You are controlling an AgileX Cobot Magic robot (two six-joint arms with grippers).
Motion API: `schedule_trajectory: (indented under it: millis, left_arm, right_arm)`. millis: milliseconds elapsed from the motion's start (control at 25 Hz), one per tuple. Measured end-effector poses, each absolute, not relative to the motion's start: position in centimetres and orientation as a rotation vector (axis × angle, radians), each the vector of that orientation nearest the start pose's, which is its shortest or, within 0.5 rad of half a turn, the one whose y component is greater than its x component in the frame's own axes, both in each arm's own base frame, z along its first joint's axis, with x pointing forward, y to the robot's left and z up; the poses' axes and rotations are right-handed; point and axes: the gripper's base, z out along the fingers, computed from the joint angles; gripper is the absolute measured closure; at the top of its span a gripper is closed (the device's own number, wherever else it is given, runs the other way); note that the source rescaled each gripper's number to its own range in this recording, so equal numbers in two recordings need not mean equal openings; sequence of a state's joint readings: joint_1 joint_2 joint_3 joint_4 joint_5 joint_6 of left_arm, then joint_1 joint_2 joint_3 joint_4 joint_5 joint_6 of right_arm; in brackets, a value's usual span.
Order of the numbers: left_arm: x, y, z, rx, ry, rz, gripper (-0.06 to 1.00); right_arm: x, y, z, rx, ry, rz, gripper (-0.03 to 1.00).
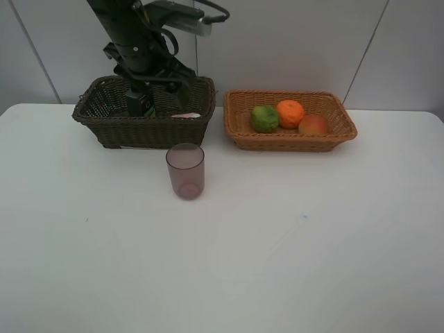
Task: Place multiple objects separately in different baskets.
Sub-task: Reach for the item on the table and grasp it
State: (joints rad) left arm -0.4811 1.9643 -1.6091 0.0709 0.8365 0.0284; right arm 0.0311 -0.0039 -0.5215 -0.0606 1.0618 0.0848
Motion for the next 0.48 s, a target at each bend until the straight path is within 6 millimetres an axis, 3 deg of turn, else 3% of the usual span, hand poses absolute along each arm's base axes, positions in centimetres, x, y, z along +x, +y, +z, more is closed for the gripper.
schedule_trajectory:
  millis: [200,480]
  left_arm:
    - [35.5,-23.2,23.9,1.006,2.583,-0.039,-0.05]
    - [32.7,-26.4,23.8,1.164,2.564,-0.052,-0.05]
  right_arm:
    - [-0.8,-0.5,28.3,0.058,2.018,0.001,0.11]
    - [-0.8,-0.5,28.3,0.058,2.018,0.001,0.11]
